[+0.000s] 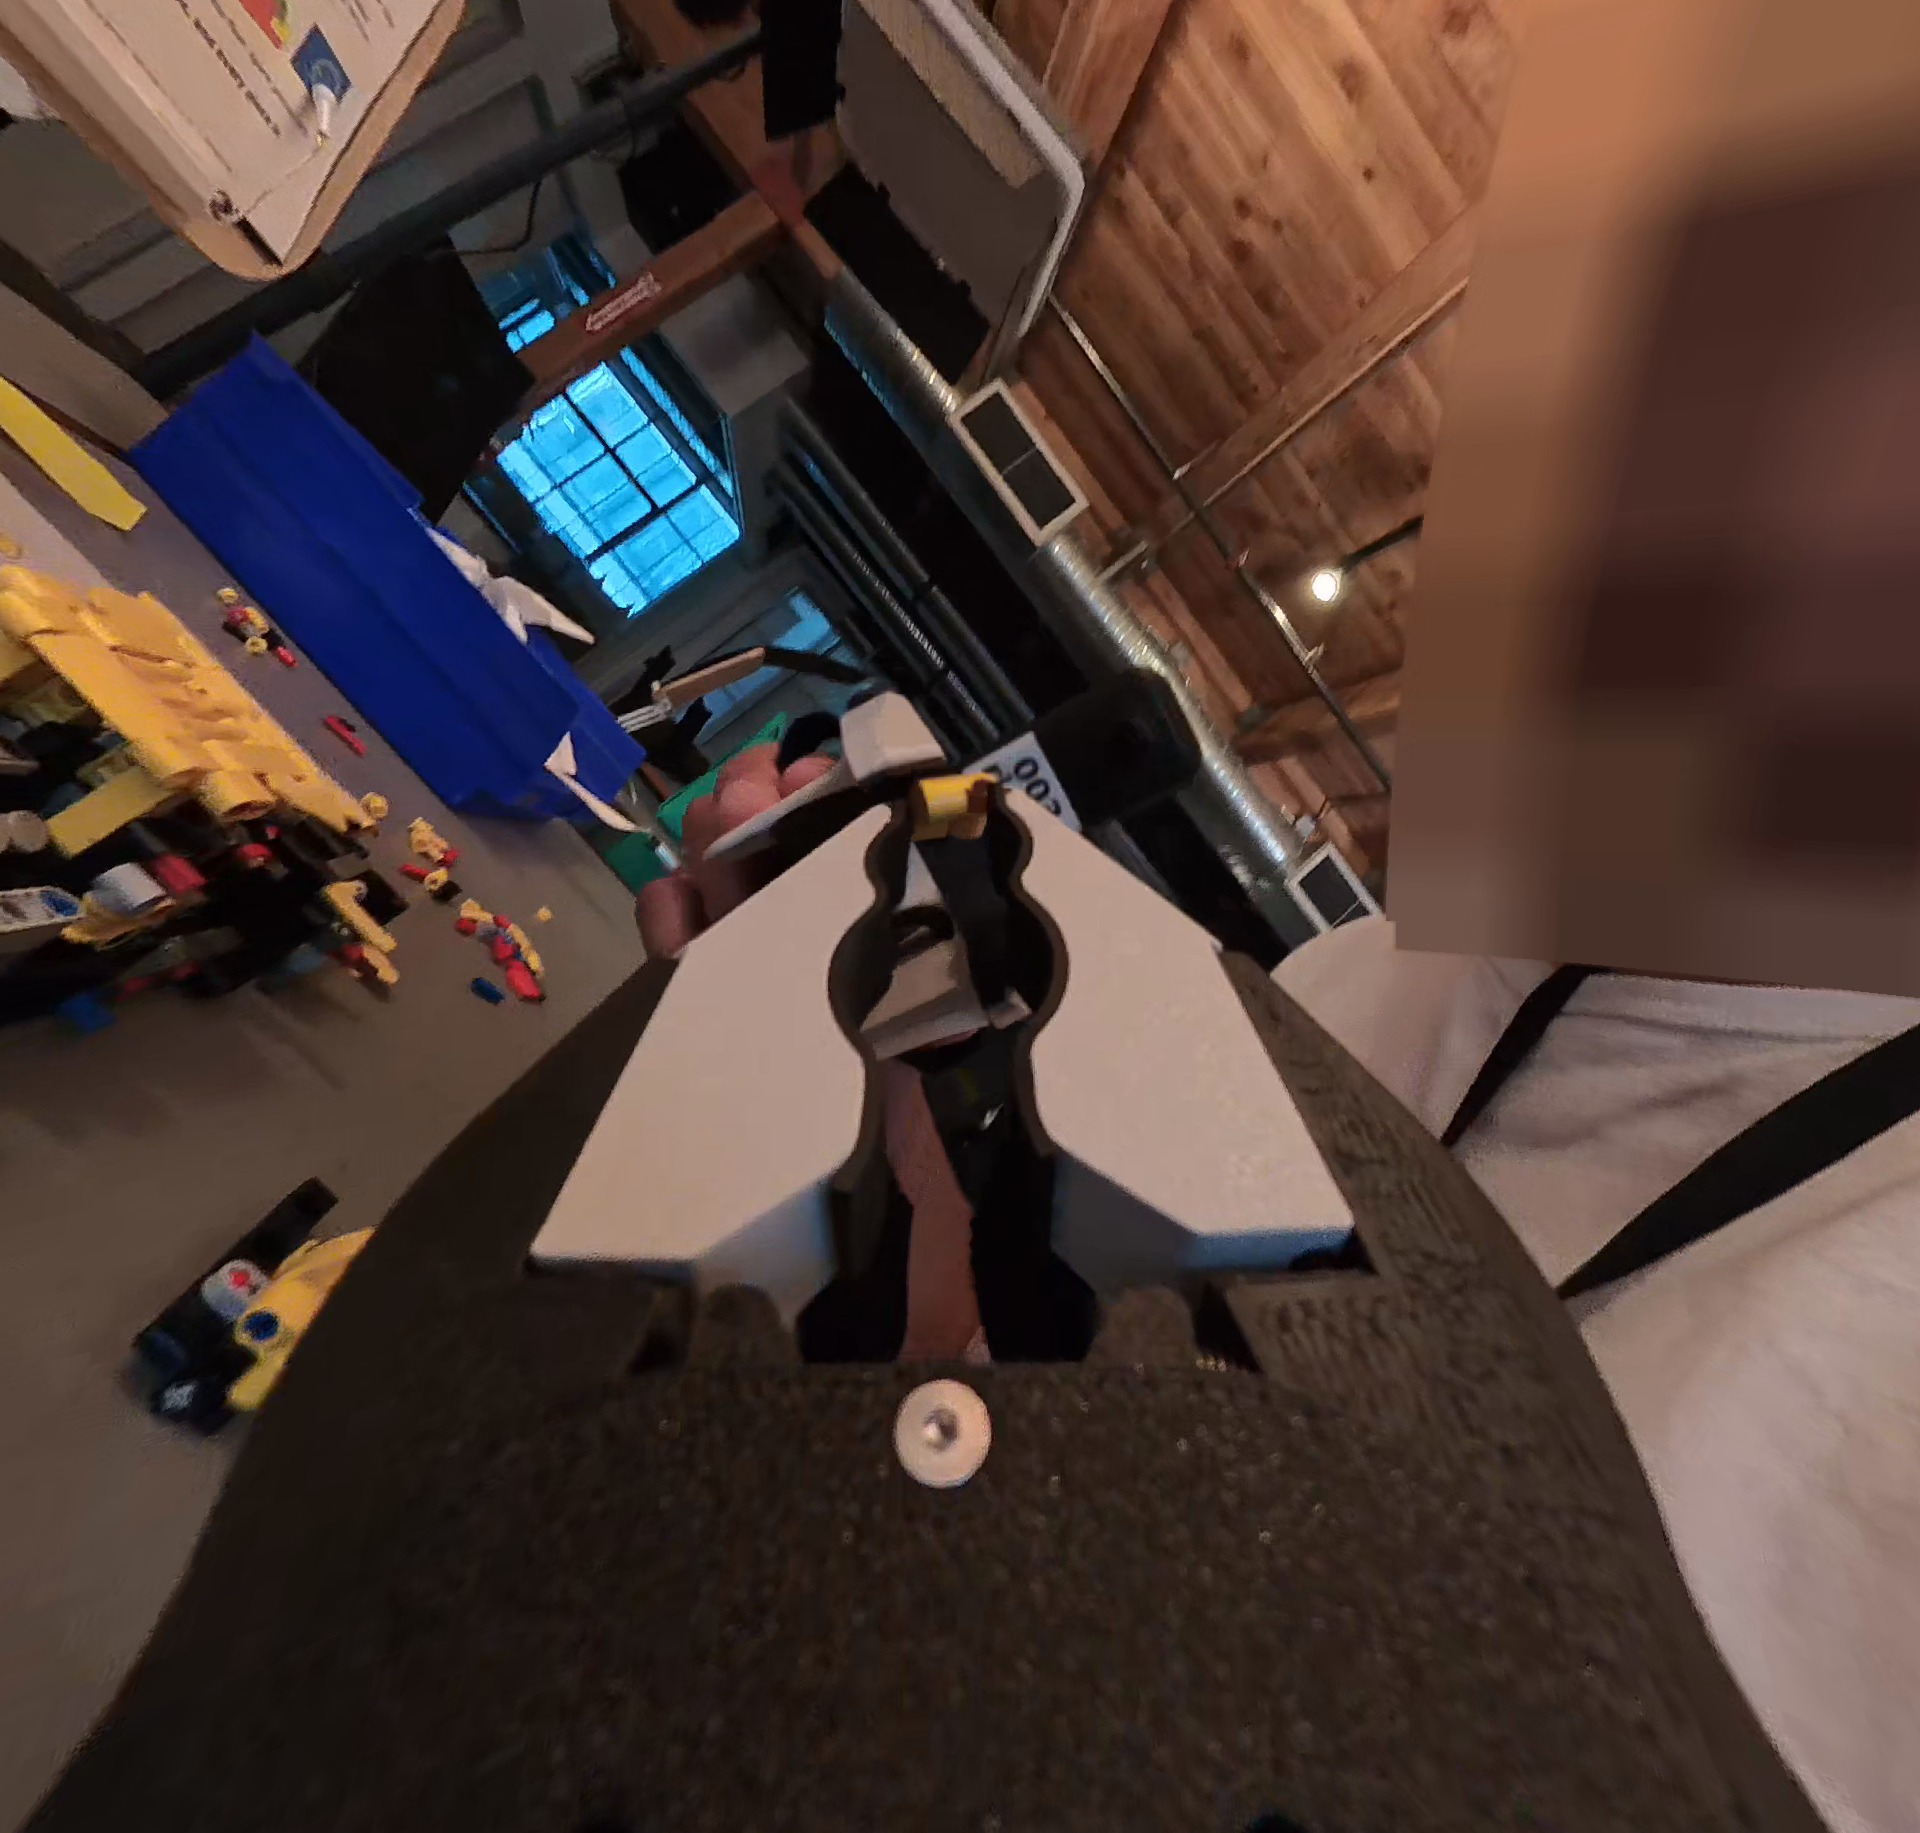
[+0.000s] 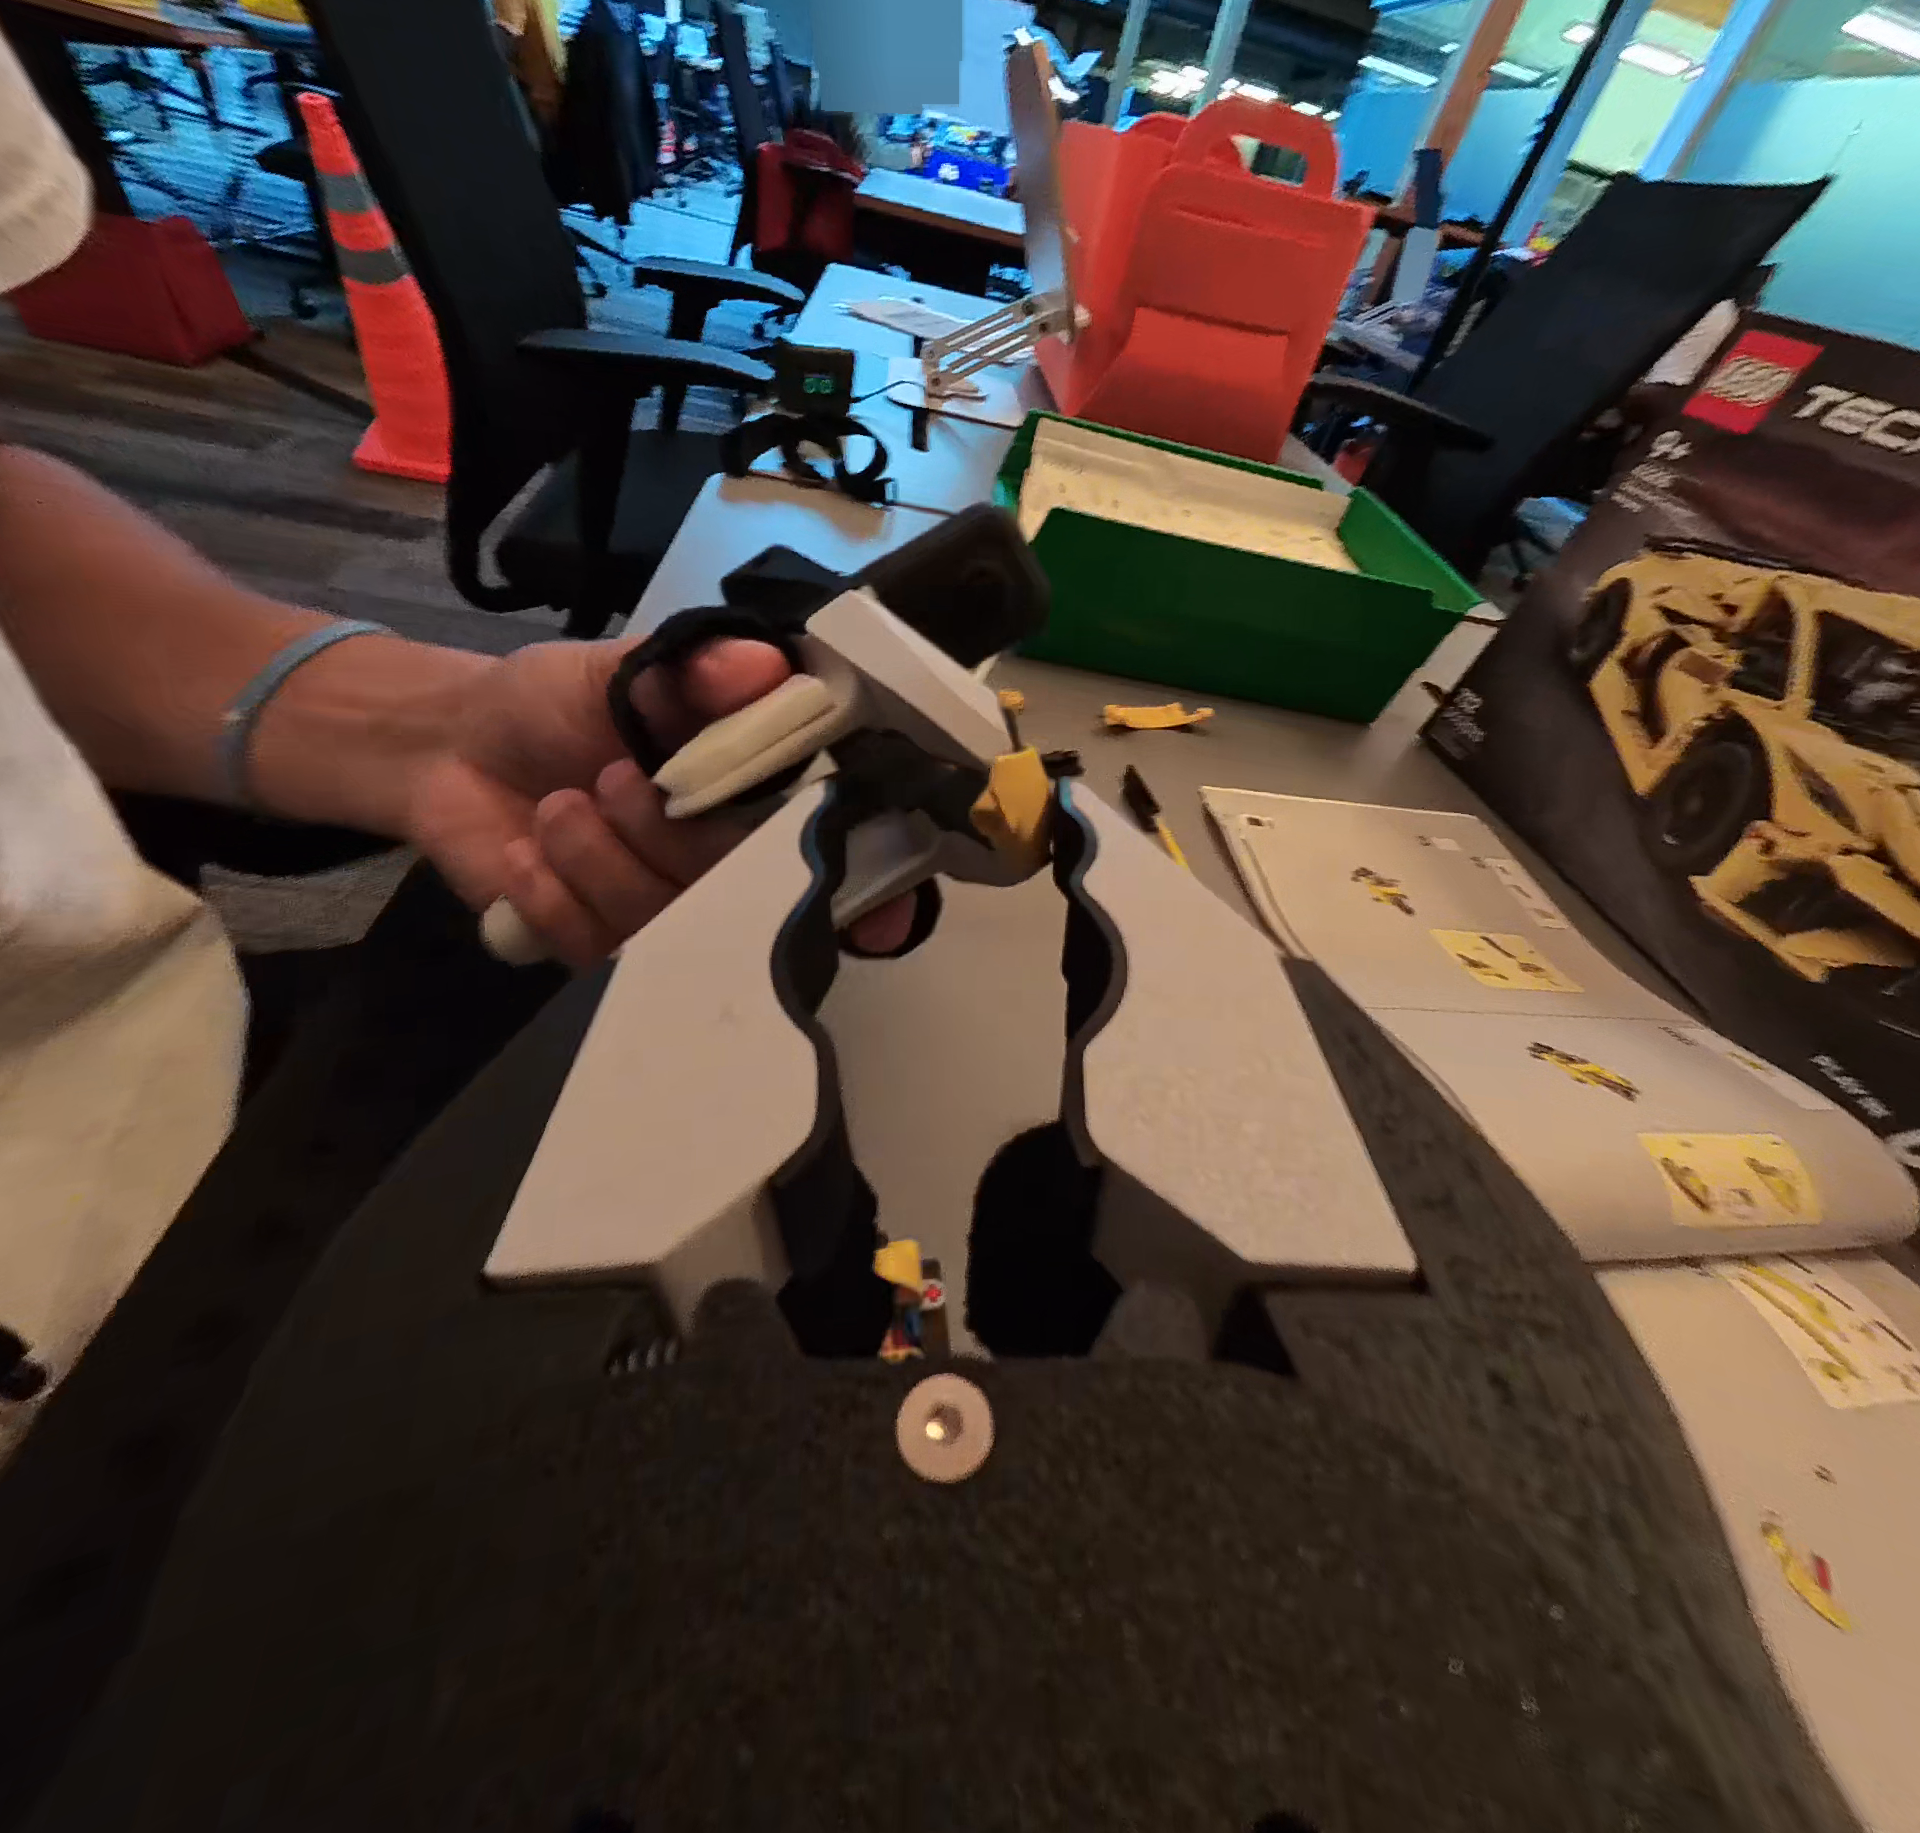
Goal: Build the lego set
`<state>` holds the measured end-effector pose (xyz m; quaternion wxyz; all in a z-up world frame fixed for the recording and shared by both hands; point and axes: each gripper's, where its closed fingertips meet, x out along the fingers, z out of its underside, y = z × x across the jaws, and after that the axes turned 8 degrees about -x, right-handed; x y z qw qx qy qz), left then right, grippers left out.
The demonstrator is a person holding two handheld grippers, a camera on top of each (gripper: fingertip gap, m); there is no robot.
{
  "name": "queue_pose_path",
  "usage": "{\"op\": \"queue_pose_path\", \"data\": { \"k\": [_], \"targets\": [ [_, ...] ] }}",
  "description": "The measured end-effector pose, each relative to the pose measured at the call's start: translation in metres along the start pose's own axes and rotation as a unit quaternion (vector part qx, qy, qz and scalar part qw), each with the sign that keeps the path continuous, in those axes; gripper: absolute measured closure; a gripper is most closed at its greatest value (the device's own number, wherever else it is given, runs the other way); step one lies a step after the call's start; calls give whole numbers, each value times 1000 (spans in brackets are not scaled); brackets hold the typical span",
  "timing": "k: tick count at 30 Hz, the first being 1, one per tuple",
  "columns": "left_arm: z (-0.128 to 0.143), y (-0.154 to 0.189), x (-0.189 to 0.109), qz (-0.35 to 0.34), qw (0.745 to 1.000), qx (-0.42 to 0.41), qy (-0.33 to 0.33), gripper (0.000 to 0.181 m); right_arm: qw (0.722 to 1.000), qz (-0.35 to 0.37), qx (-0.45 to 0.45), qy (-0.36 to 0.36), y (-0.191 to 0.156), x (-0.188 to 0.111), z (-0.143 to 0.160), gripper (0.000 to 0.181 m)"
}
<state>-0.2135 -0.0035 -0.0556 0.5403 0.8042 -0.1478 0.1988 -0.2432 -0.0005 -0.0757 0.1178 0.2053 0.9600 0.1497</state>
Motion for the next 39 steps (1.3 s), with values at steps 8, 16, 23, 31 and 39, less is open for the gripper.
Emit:
{"op": "queue_pose_path", "data": {
  "k": [8, 16, 23, 31, 39],
  "targets": [
    [3, -12, -21, -90, 991, 71, -66, 167, 1000, -3, -29, 6, -2, -2, -5, 147],
    [8, -1, -30, -69, 993, 59, -73, 169, 997, -14, -69, -18, -14, 11, -1, 159],
    [16, -6, -38, -88, 990, 65, -91, 169, 995, -10, -92, -33, -17, 14, 7, 173],
    [17, -22, -54, -129, 985, 28, -113, 168, 992, 9, -97, -75, -20, 21, 29, 174],
    [-30, -47, -117, -319, 930, 169, -73, 153, 954, 8, 82, -289, -22, 36, 120, 174]
  ]
}}
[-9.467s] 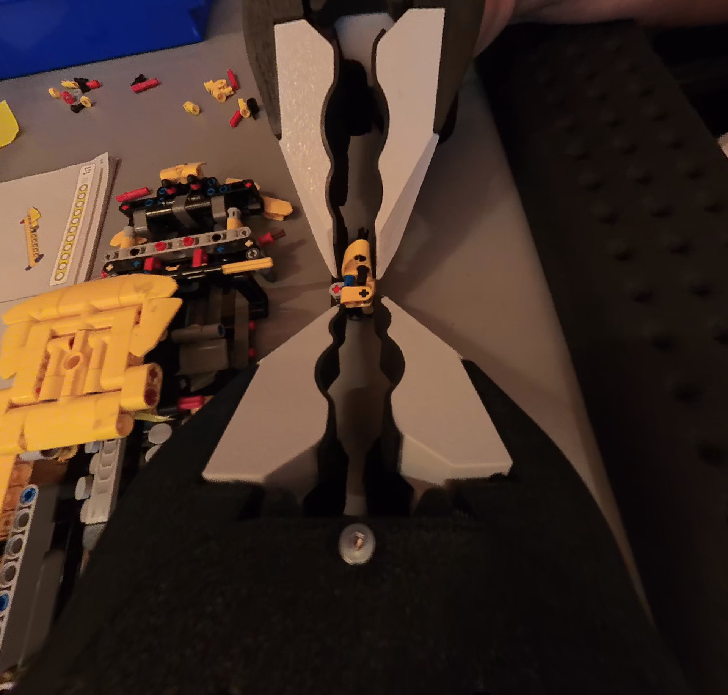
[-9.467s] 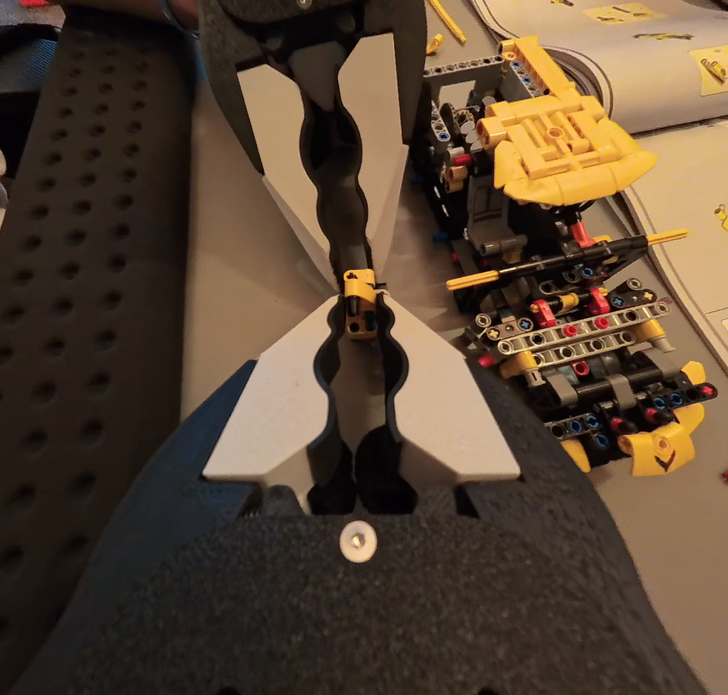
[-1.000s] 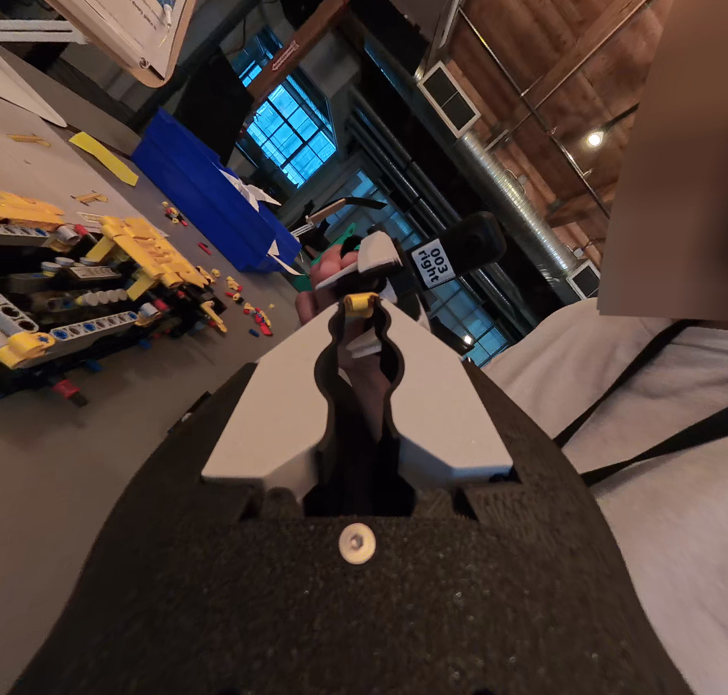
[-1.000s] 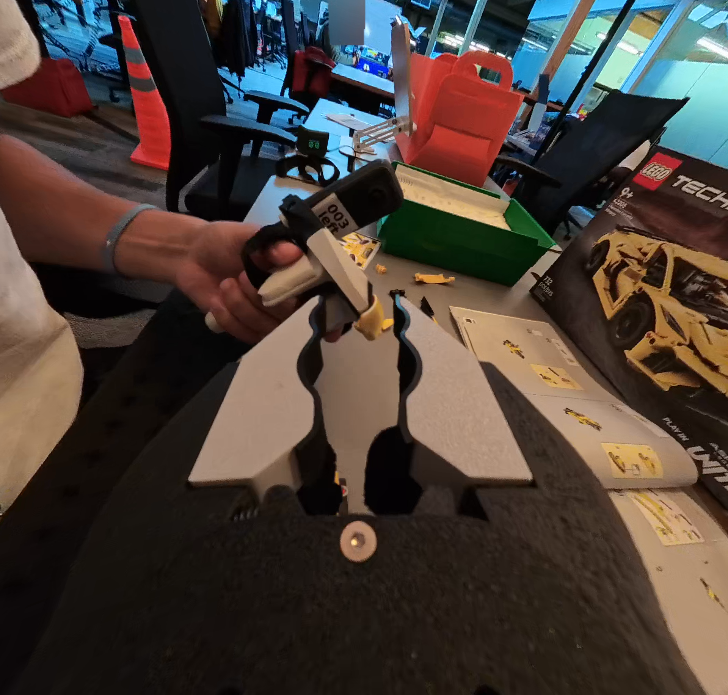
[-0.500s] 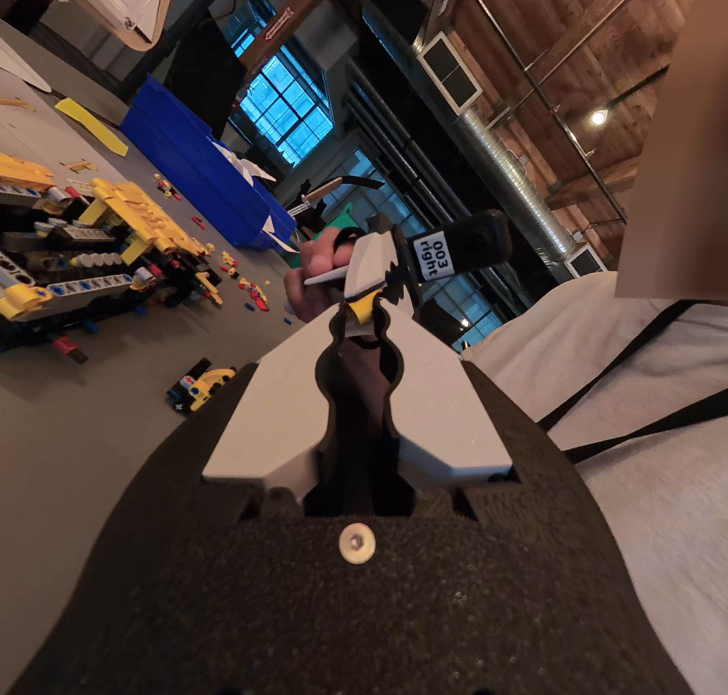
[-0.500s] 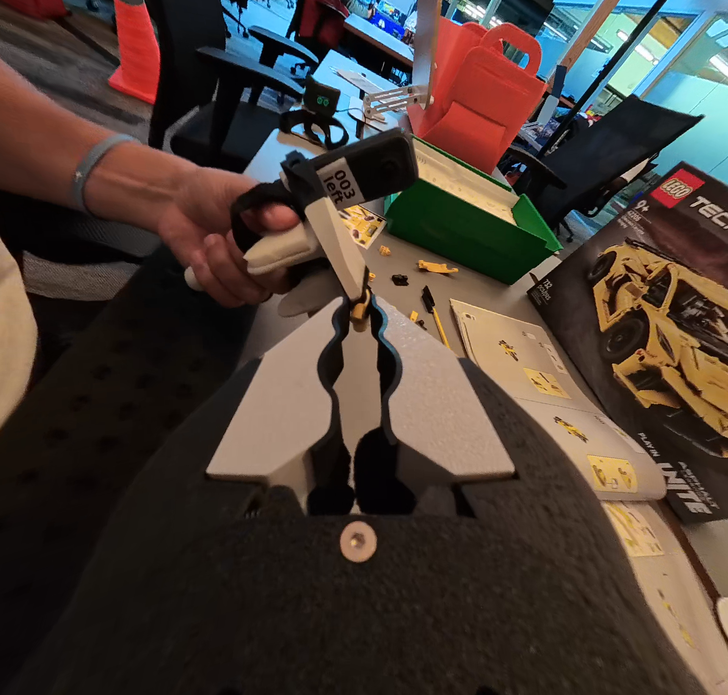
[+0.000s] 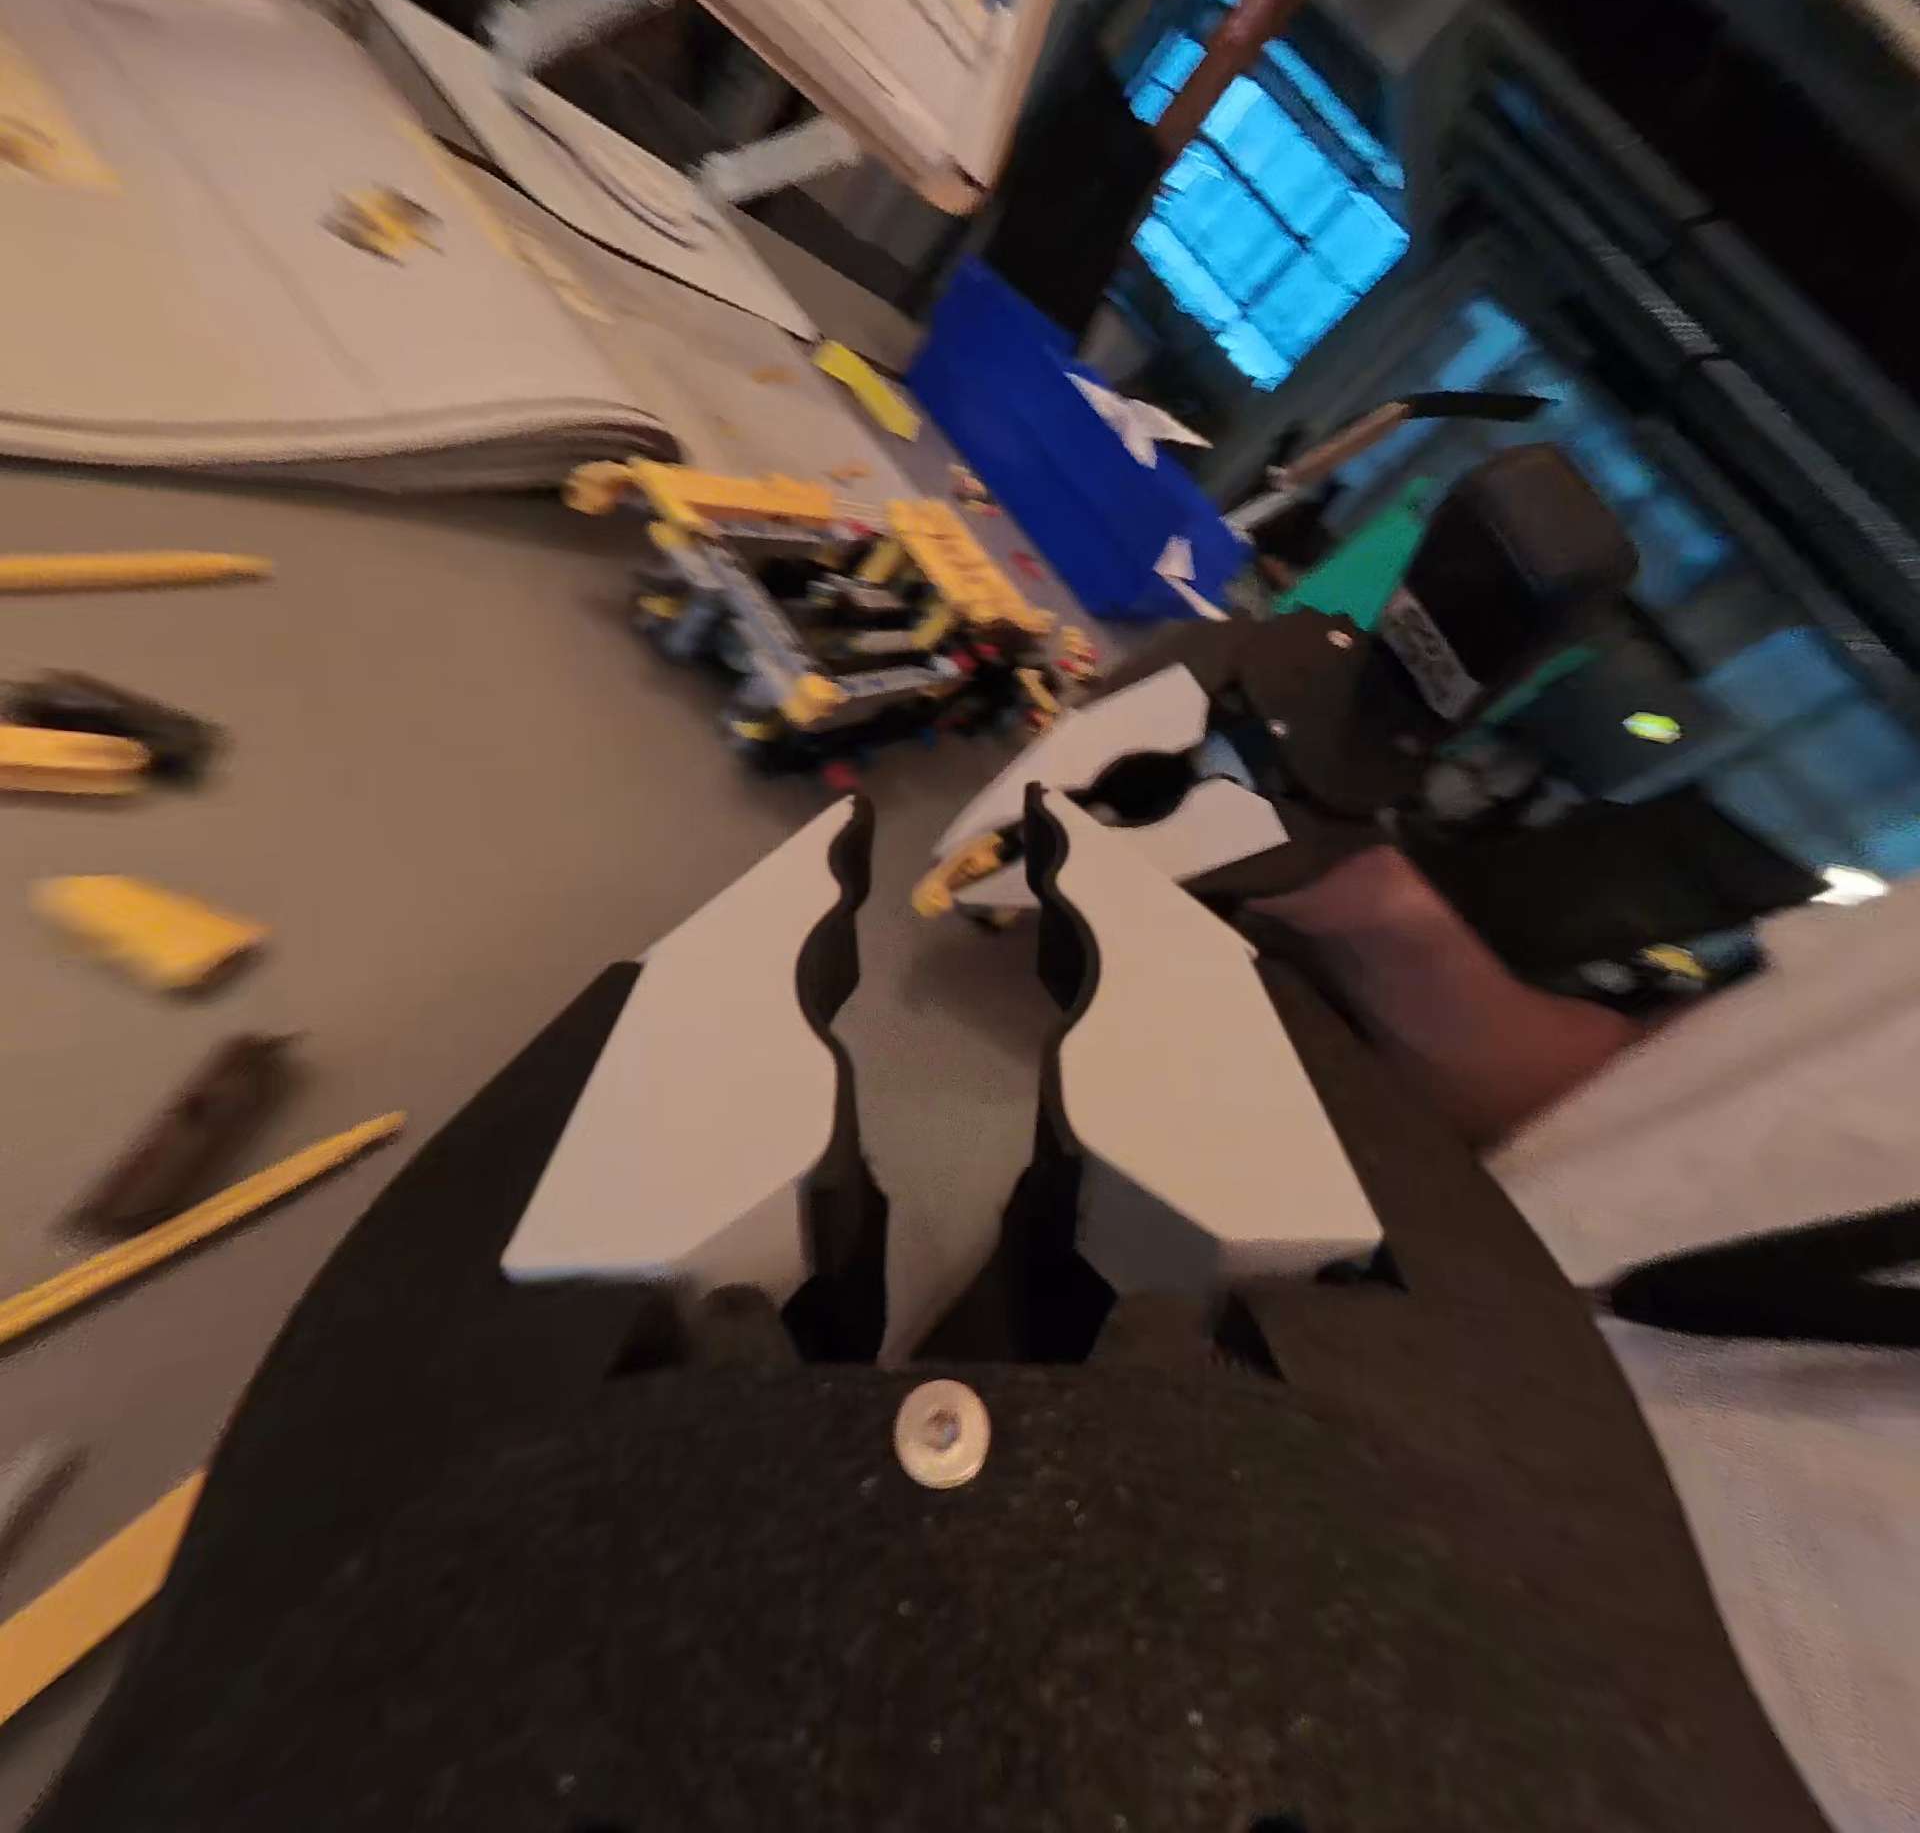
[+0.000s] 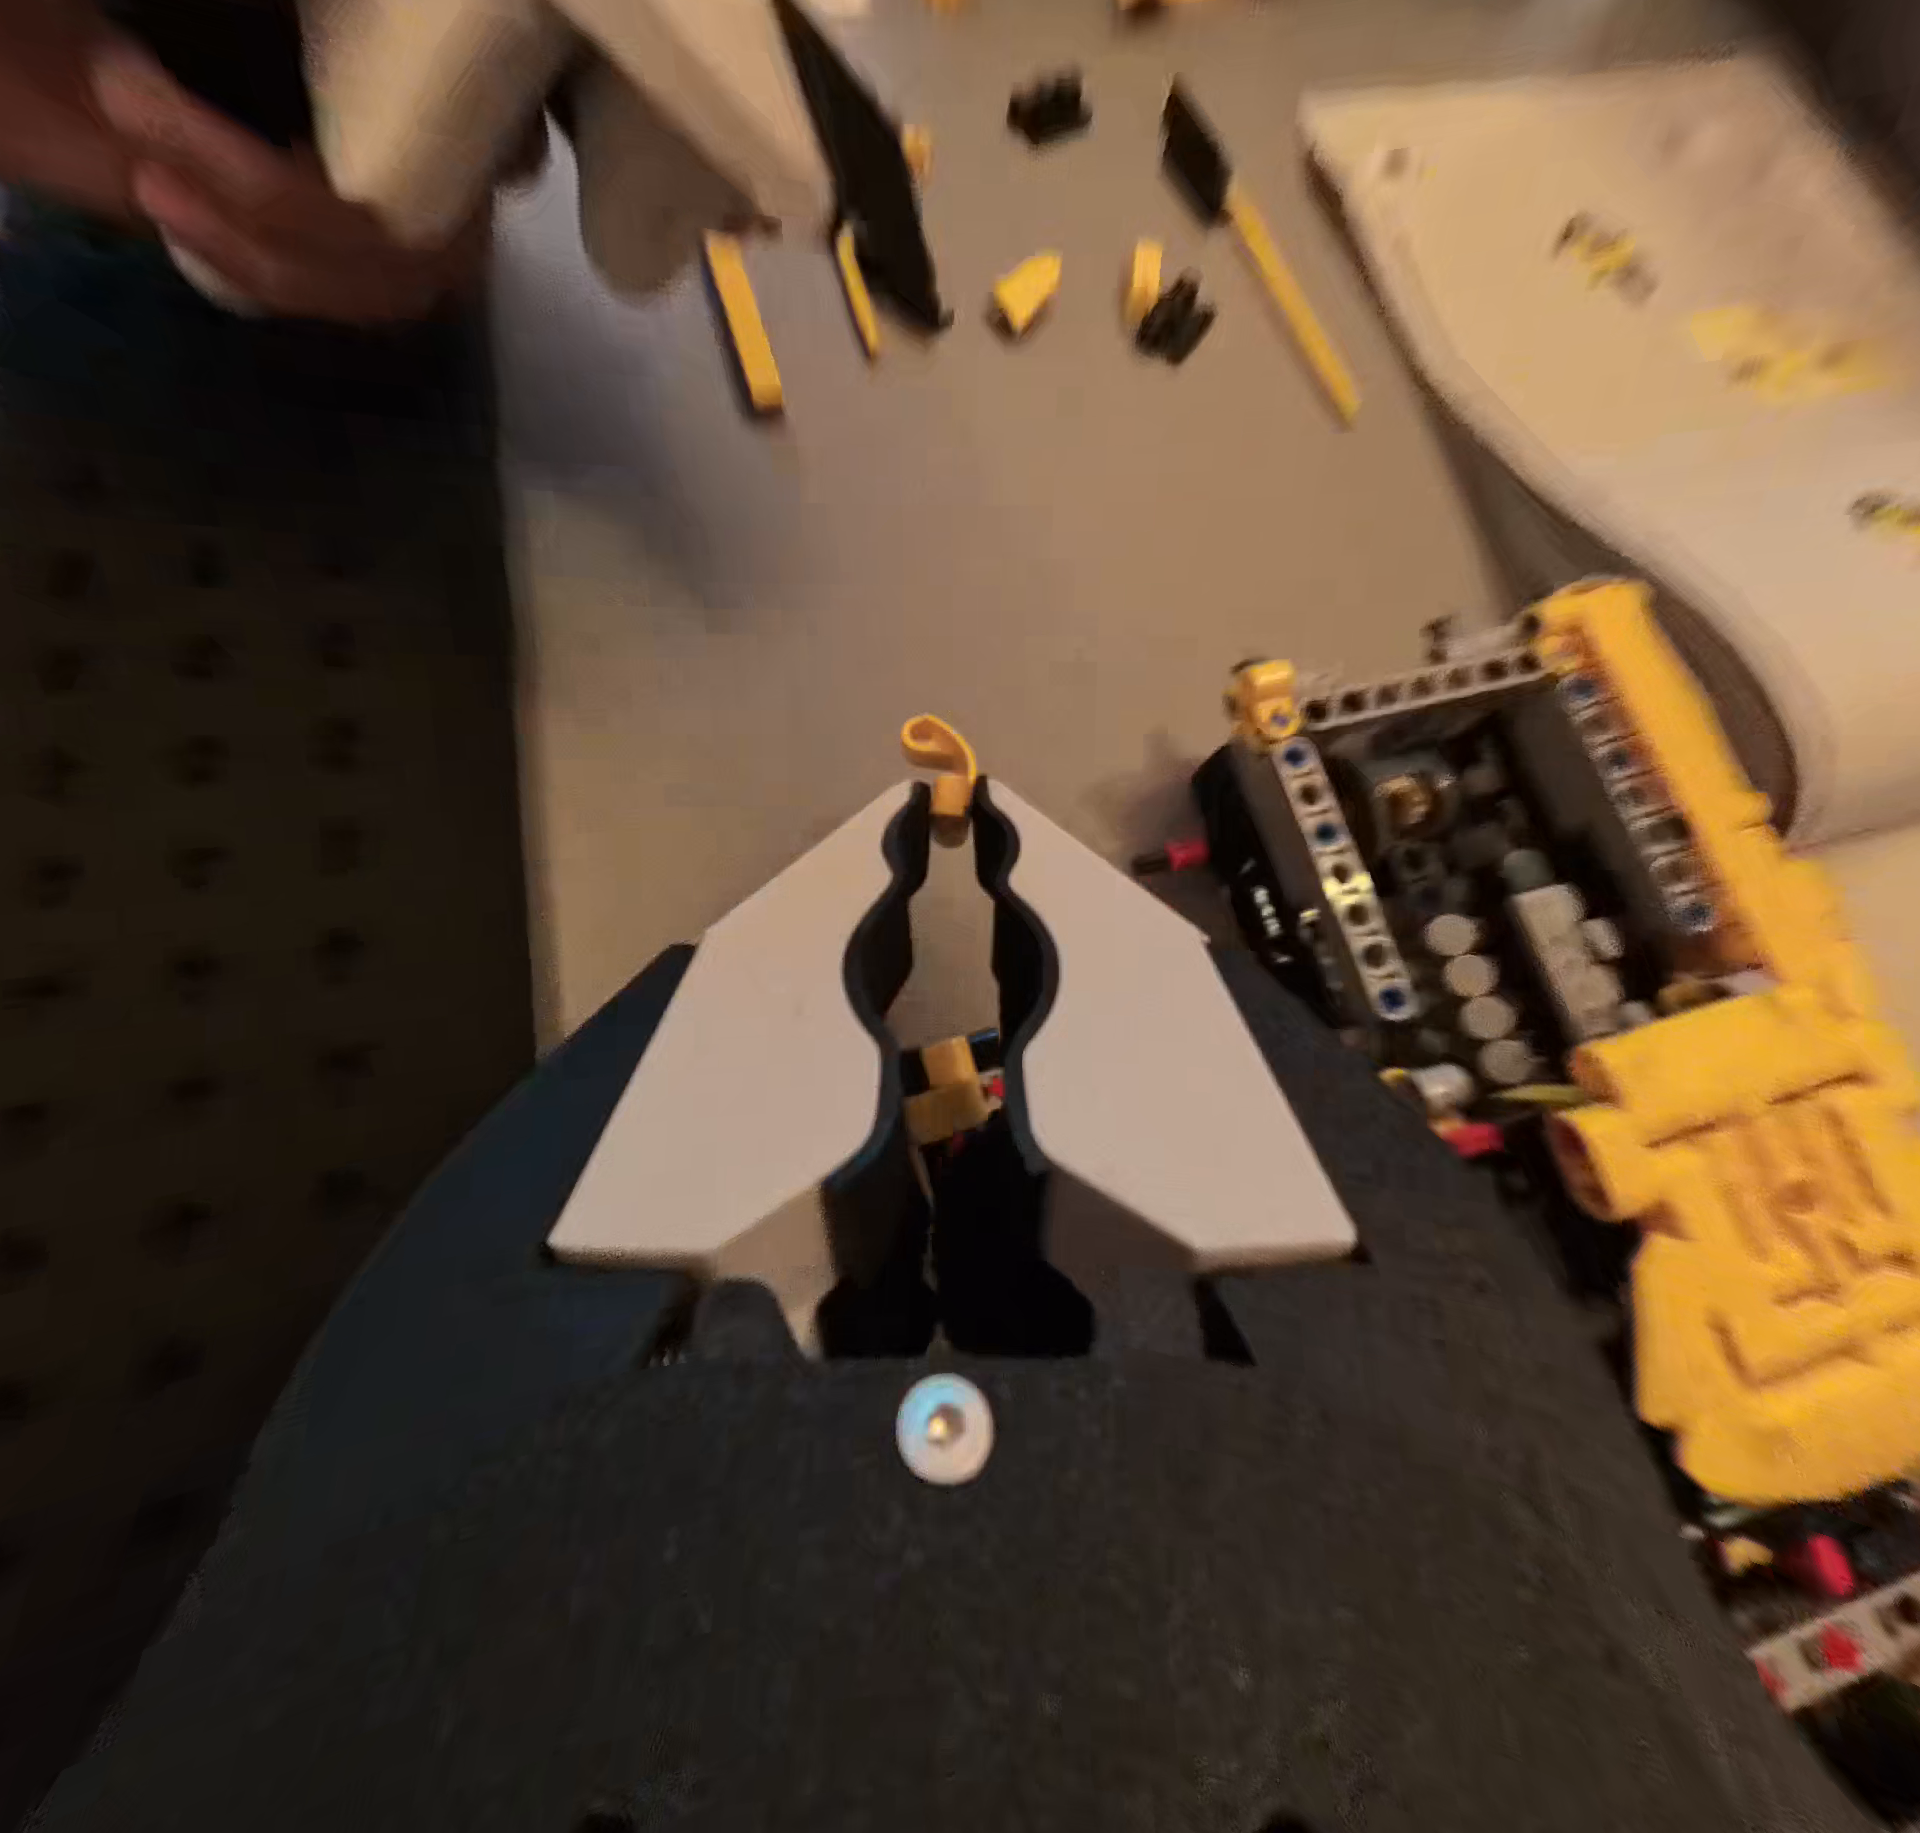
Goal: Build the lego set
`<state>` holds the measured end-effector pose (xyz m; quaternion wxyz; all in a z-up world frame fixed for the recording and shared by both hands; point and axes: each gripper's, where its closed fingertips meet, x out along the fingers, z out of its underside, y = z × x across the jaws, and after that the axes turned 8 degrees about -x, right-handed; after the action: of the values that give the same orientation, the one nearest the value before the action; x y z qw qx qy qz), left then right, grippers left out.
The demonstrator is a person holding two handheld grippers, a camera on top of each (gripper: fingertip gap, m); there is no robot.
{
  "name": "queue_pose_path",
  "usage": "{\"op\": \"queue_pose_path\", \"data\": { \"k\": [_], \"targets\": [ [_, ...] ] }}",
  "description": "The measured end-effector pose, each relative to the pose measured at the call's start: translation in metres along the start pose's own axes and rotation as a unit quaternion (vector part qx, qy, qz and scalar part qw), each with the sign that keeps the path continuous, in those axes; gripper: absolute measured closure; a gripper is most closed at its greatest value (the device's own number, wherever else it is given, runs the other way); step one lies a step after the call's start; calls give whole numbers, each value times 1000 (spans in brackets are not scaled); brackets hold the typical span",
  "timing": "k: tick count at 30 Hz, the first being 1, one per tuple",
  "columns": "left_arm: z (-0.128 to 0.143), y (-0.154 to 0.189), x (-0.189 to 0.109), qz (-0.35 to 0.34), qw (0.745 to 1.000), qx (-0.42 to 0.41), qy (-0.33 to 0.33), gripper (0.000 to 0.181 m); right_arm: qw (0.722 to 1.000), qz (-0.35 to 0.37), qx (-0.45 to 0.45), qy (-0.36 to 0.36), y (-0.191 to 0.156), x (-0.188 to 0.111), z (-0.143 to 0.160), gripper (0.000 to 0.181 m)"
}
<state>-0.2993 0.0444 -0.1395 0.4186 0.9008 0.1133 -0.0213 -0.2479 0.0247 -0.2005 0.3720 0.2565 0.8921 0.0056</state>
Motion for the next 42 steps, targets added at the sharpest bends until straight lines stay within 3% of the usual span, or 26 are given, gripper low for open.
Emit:
{"op": "queue_pose_path", "data": {
  "k": [2, 6, 13, 23, 26, 30, 33, 37, 42],
  "targets": [
    [-15, -14, -17, -37, 998, 20, 46, 153, 999, 6, 13, -31, -1, 10, 9, 174],
    [-34, -14, -36, -8, 993, -3, 116, 153, 997, 18, 30, -64, -2, 17, 15, 174],
    [-27, -6, -30, -3, 995, 23, 97, 154, 994, 10, 69, -89, -5, 20, 24, 174],
    [-29, -8, -41, -23, 994, 34, 103, 155, 994, 26, 70, -75, -1, 10, 22, 159],
    [-26, -28, -81, -125, 985, 76, 88, 155, 995, 38, 80, -34, 10, -11, 13, 158],
    [-18, -87, -183, -342, 934, 95, 43, 146, 991, 59, 118, 31, 30, -39, 9, 159],
    [-15, -117, -246, -418, 905, 76, 22, 137, 987, 68, 138, 54, 40, -47, 12, 160],
    [-20, -132, -261, -416, 902, 110, -21, 116, 985, 45, 149, 80, 36, -41, 0, 160],
    [-15, -173, -268, -461, 861, 161, -147, 71, 989, 71, 117, 63, 38, -35, -6, 160]
  ]
}}
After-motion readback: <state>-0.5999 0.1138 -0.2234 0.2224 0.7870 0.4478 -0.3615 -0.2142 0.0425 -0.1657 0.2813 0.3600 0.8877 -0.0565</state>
